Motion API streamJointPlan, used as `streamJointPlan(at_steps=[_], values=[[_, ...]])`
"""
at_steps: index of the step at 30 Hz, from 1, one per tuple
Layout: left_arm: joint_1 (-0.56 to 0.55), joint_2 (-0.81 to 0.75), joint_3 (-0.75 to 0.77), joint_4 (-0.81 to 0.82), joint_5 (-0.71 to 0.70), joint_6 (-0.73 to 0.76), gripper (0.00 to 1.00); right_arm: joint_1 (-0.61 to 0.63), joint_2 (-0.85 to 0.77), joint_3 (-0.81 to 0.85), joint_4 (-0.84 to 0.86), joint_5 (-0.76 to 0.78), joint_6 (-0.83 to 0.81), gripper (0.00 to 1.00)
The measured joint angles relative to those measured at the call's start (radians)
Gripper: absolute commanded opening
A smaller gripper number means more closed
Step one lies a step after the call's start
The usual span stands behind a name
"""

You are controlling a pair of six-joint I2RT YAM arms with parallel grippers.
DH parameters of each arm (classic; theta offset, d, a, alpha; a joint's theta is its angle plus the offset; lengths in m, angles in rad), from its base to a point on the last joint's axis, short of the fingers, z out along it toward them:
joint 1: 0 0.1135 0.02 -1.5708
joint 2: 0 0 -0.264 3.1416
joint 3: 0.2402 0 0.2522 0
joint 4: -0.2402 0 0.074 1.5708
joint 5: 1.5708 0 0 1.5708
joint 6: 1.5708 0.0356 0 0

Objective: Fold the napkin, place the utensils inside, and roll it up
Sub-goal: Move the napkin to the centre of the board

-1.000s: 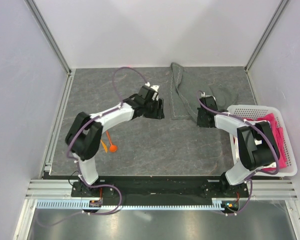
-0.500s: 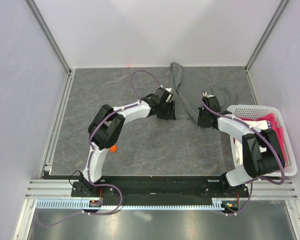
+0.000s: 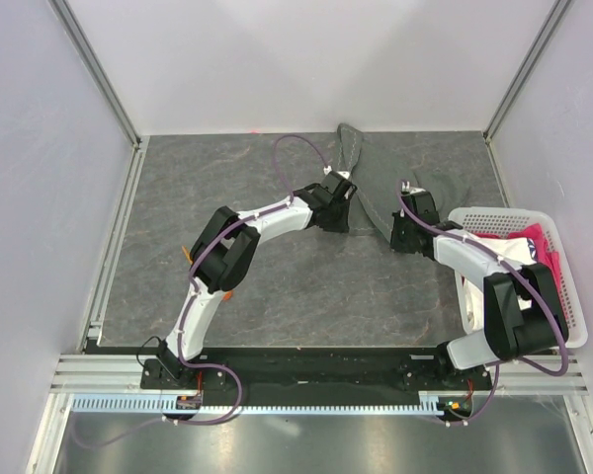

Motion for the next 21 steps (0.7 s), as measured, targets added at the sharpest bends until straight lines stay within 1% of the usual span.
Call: streamJointPlan(at_steps=[3, 4, 10, 12, 15, 17, 19, 20, 21], values=[[-0.01, 0.023, 0.041, -0.027, -0.035, 0.002, 0.1, 0.0, -0.007, -0.011, -0.001, -0.008, 0.0, 0.0], [-0.013, 0.027, 0.048, -0.031, -0.045, 0.002, 0.02, 0.0, -0.009, -0.013, -0.001, -0.011, 0.0, 0.0], [-0.024, 0.03, 0.057, -0.043, -0.085, 0.002, 0.02, 0.0, -0.05, -0.03, -0.002, -0.022, 0.0, 0.0], [-0.026, 0.017, 0.037, -0.031, -0.106, 0.003, 0.02, 0.0, -0.069, -0.03, -0.002, -0.02, -0.001, 0.0], [-0.021, -0.053, -0.059, -0.025, -0.146, 0.017, 0.02, 0.0, -0.096, -0.03, -0.011, -0.015, -0.002, 0.0], [0.0, -0.133, -0.155, -0.025, -0.156, 0.027, 0.02, 0.0, -0.111, -0.029, -0.024, -0.01, -0.002, 0.0], [0.048, -0.243, -0.271, -0.022, -0.156, 0.037, 0.02, 0.0, -0.122, -0.029, -0.035, -0.008, -0.002, 0.0], [0.093, -0.319, -0.344, -0.015, -0.154, 0.041, 0.02, 0.0, -0.125, -0.027, -0.04, -0.008, -0.002, 0.0], [0.128, -0.376, -0.387, -0.018, -0.154, 0.044, 0.02, 0.0, -0.126, -0.023, -0.044, -0.006, -0.002, 0.0]])
